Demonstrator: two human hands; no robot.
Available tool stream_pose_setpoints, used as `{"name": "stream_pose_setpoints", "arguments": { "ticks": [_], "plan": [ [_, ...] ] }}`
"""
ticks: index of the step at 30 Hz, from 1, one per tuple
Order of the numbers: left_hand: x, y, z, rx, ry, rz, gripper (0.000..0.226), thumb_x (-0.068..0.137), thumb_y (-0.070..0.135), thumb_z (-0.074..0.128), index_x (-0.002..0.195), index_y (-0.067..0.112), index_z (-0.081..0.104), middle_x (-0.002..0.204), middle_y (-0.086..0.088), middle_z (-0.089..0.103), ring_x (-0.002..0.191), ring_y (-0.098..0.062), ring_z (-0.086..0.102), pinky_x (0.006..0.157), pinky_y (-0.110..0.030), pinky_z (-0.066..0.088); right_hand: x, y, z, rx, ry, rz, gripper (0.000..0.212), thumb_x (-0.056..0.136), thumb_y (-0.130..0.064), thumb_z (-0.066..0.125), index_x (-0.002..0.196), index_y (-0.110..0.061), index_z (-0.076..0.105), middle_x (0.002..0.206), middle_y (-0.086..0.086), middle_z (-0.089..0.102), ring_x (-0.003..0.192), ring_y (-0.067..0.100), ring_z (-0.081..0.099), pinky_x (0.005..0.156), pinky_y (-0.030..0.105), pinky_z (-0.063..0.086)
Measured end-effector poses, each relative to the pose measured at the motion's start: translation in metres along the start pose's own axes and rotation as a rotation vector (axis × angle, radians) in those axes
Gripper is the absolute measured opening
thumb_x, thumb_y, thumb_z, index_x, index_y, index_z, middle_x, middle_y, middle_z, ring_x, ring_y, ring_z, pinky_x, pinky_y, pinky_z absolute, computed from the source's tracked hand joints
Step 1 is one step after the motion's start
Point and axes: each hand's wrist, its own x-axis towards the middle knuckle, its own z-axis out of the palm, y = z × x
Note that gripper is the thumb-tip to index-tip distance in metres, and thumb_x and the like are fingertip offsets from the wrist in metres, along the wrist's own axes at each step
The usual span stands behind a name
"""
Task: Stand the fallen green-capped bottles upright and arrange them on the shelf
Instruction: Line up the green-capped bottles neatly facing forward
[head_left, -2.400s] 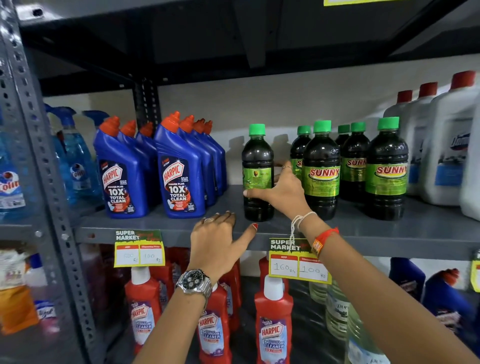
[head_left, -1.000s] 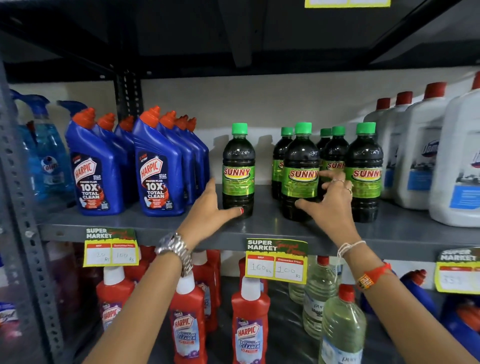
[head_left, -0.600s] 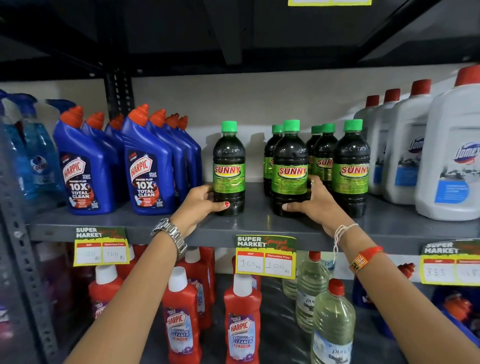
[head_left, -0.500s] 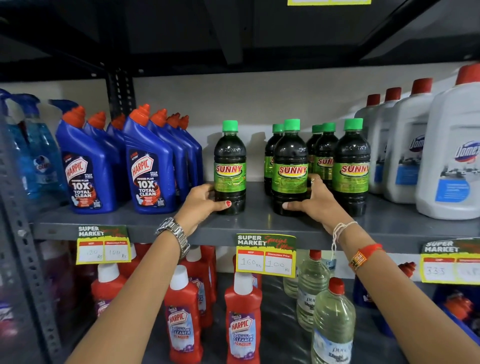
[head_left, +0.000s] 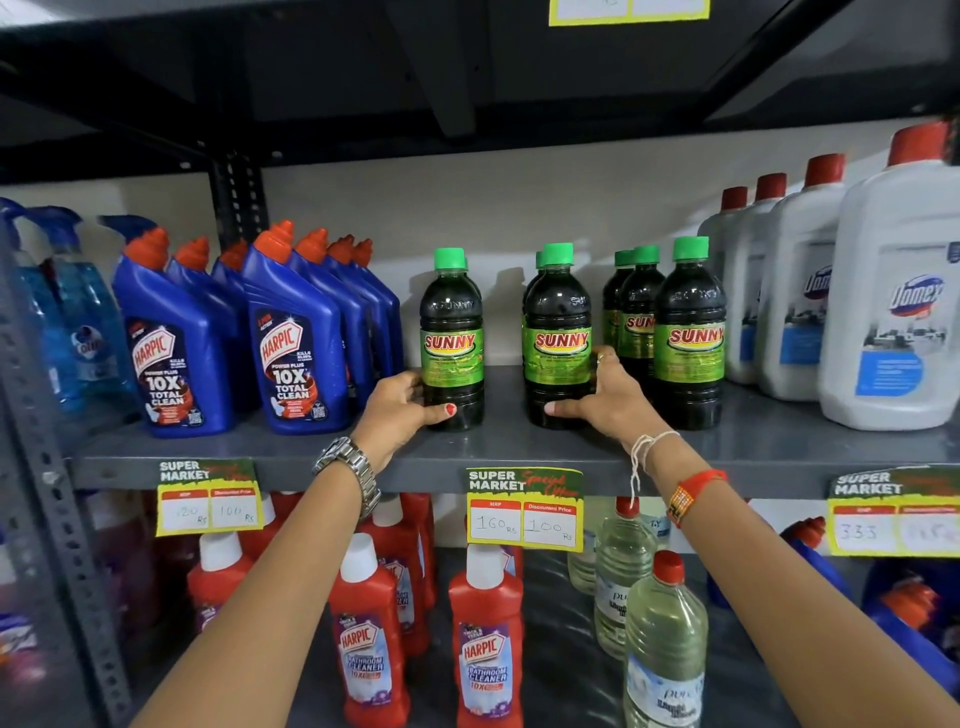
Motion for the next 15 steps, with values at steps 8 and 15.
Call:
{"name": "stream_pose_setpoints", "arguments": {
  "ticks": [8, 15],
  "plan": [
    [-0.004, 0.002, -0.001, 0.048, -0.010, -0.001, 0.057, 0.071, 0.000, 0.069, 0.124, 0.005, 0.048, 0.127, -0.014, 0.056, 0.104, -0.015, 0.055, 0.094, -0.030, 0.042, -0.011, -0.002, -0.003, 0.001, 0.050, -0.045, 0.090, 0.064, -0.014, 0.082, 0.134, -0.006, 0.025, 0.124, 0.012, 0.053, 0.115, 0.025, 0.050, 0.101, 0.034, 0.039],
    [-0.031, -0.001, -0.014, 0.634, 0.121, 0.123, 0.087, 0.077, 0.045, 0.063, 0.141, 0.006, 0.019, 0.150, -0.013, 0.026, 0.137, -0.024, 0.026, 0.110, -0.039, 0.026, -0.046, 0.011, -0.043, 0.071, 0.544, -0.236, 0.050, 0.068, -0.012, 0.078, 0.099, -0.020, 0.040, 0.071, 0.000, 0.059, 0.063, 0.012, 0.058, 0.064, 0.019, 0.052]
  ]
}}
